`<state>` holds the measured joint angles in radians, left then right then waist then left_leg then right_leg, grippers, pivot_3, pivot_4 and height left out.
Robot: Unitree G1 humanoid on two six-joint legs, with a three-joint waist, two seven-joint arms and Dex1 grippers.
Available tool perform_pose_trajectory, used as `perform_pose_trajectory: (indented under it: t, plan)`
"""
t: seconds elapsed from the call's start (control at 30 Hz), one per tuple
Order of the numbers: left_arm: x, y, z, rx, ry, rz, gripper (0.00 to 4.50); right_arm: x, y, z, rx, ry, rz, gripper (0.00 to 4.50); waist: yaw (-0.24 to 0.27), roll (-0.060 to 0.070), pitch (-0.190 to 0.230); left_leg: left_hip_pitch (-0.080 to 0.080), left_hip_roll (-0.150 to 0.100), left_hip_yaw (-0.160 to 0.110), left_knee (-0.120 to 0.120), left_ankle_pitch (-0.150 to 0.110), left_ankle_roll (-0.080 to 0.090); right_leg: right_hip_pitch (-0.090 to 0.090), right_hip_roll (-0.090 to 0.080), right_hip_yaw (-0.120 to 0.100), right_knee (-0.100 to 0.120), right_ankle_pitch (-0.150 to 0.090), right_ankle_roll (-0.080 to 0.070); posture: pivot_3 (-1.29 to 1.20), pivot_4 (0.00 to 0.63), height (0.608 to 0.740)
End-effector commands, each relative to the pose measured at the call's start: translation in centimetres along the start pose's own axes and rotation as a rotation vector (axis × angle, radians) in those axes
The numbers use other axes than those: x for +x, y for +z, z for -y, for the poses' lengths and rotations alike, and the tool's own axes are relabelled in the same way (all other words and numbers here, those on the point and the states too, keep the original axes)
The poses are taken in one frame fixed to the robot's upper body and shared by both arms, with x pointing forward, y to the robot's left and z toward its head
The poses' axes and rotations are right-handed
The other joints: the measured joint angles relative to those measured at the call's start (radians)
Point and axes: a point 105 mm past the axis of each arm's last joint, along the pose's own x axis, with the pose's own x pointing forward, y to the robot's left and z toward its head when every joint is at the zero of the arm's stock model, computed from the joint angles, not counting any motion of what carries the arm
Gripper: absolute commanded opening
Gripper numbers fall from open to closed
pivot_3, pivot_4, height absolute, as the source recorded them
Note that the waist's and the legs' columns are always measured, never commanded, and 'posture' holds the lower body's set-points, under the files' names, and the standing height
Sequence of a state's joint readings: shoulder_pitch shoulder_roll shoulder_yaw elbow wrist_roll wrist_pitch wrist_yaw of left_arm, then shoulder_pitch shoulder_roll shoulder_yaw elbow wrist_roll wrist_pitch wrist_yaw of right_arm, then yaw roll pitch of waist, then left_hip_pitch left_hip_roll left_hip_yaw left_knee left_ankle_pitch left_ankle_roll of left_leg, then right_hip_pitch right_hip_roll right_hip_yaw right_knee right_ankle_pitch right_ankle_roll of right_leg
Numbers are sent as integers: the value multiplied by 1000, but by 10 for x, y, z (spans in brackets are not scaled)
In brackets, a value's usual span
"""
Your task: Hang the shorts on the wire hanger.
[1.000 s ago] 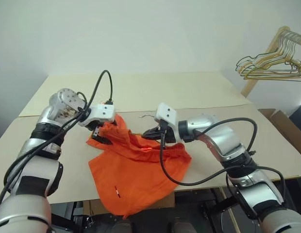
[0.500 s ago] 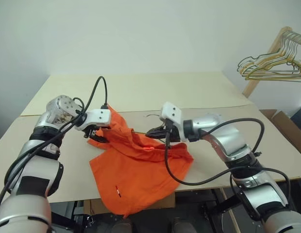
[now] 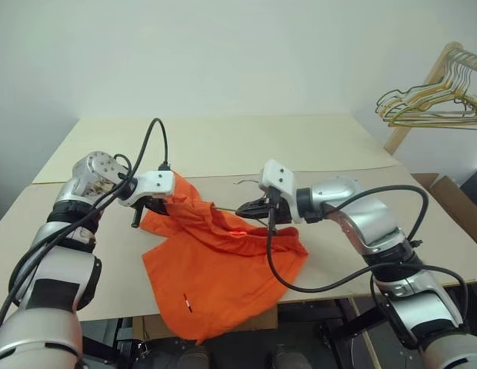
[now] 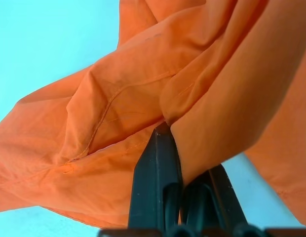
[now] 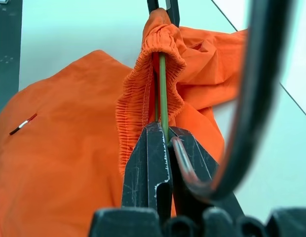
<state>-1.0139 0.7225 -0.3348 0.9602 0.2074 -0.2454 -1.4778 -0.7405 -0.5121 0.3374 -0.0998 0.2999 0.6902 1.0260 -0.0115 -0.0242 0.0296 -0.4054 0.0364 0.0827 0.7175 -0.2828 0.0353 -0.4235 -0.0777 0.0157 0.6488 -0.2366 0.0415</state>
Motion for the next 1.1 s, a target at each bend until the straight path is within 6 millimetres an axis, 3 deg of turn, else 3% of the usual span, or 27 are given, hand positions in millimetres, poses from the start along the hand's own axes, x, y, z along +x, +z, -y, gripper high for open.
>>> perform_pose_trajectory:
  t: [0.03,0.53,0.77,0.87,1.1]
  plan:
    - [-20,4,-8,6,50,25,67,-11,10,5,-54,-23,20,0,0,0,0,0,0,0,0,0,0,0,0,0,0,0,0,49,0,740]
    - [-41,-1,-4,-73,74,80,67,-16,-20,12,-109,-78,-95,0,11,0,0,0,0,0,0,0,0,0,0,0,0,0,0,75,0,740]
    - [-29,-4,9,-45,12,58,67,-21,-6,17,-94,-88,-50,0,22,0,0,0,0,0,0,0,0,0,0,0,0,0,0,65,0,740]
    - [-20,-5,14,-16,-1,43,585,-25,10,17,-106,-76,-20,0,23,0,0,0,0,1,0,0,0,0,0,0,0,0,0,53,0,740]
    - [-19,-8,13,28,6,6,2804,-35,31,18,-123,-57,-26,0,24,0,0,0,0,1,0,0,0,0,0,0,0,0,0,45,0,740]
